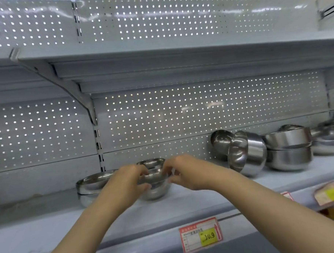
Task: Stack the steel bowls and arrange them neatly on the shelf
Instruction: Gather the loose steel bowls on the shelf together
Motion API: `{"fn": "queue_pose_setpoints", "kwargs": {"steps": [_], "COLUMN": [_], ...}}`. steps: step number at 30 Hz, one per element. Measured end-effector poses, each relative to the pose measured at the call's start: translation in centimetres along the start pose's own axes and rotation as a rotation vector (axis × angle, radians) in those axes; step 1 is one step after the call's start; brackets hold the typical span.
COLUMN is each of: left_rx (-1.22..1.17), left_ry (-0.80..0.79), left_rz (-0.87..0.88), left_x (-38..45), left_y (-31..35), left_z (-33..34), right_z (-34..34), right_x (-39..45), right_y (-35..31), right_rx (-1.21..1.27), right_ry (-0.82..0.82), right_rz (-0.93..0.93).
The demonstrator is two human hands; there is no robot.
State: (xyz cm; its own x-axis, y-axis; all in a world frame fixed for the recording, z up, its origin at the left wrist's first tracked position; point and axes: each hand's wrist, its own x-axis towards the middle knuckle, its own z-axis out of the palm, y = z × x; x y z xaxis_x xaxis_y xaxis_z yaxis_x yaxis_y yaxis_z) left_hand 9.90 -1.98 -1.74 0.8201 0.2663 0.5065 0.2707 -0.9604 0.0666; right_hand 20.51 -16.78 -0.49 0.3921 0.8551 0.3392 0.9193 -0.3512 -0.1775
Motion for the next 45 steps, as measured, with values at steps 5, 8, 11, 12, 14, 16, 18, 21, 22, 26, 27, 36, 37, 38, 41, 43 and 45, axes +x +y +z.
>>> {"fn": "queue_pose_setpoints", "kwargs": {"steps": [5,8,11,12,14,16,18,21,22,26,27,36,37,38,41,43,45], "left_rx": [-0.147,-0.281,-0.42,-0.443,-0.456,-0.47,-0.484,-0.531,-0.54,-0.581,-0.588,-0.316,-0.276,-0.219,-0.05,-0.042,-0.006], "left_ry": [-0.011,-0.069,-0.132,-0.144,-0.153,-0.171,-0.195,-0.217,-0.219,-0.206,-0.2,-0.009,-0.016,-0.043,-0.148,-0.16,-0.157], "left_rz": [-0.007,-0.011,-0.029,-0.034,-0.041,-0.058,-0.073,-0.095,-0.103,-0.142,-0.146,-0.194,-0.222,-0.263,-0.405,-0.449,-0.43], "left_x": [1.4,3.1,5.0,5.6,6.8,7.7,8.4,9.0,9.1,9.3,9.3,11.3,12.1,13.1,16.3,17.7,18.0], "left_y": [6.8,11.5,16.0,17.3,19.3,20.8,21.7,22.2,22.3,22.3,22.1,16.2,15.7,15.2,14.0,13.3,12.8], "left_z": [0.4,2.0,3.4,3.8,4.7,5.5,6.4,7.8,8.2,8.9,9.0,3.7,3.4,3.1,3.7,5.1,6.8], "right_z": [-6.8,-10.4,-11.6,-11.7,-11.8,-11.8,-11.4,-10.9,-10.8,-10.8,-10.7,-8.1,-7.3,-6.7,-4.5,-3.3,-2.2], "right_x": [-3.5,-5.0,-5.9,-6.2,-6.5,-6.6,-6.4,-5.8,-5.7,-5.2,-4.9,-1.1,-0.1,0.8,4.4,6.5,7.7], "right_y": [4.8,8.7,11.3,11.9,12.6,13.5,14.5,15.4,15.5,16.0,16.2,16.8,16.7,16.5,16.2,16.4,17.1], "right_rx": [-0.203,-0.381,-0.538,-0.565,-0.587,-0.588,-0.584,-0.618,-0.63,-0.647,-0.644,-0.127,-0.068,-0.031,-0.003,-0.014,-0.001], "right_ry": [0.063,0.035,-0.039,-0.076,-0.141,-0.181,-0.205,-0.231,-0.237,-0.252,-0.245,0.118,0.156,0.184,0.179,0.133,0.11], "right_rz": [0.012,0.08,0.042,0.028,0.02,0.001,-0.019,-0.026,-0.023,-0.026,-0.028,-0.075,-0.074,-0.071,0.007,0.084,0.123]}}
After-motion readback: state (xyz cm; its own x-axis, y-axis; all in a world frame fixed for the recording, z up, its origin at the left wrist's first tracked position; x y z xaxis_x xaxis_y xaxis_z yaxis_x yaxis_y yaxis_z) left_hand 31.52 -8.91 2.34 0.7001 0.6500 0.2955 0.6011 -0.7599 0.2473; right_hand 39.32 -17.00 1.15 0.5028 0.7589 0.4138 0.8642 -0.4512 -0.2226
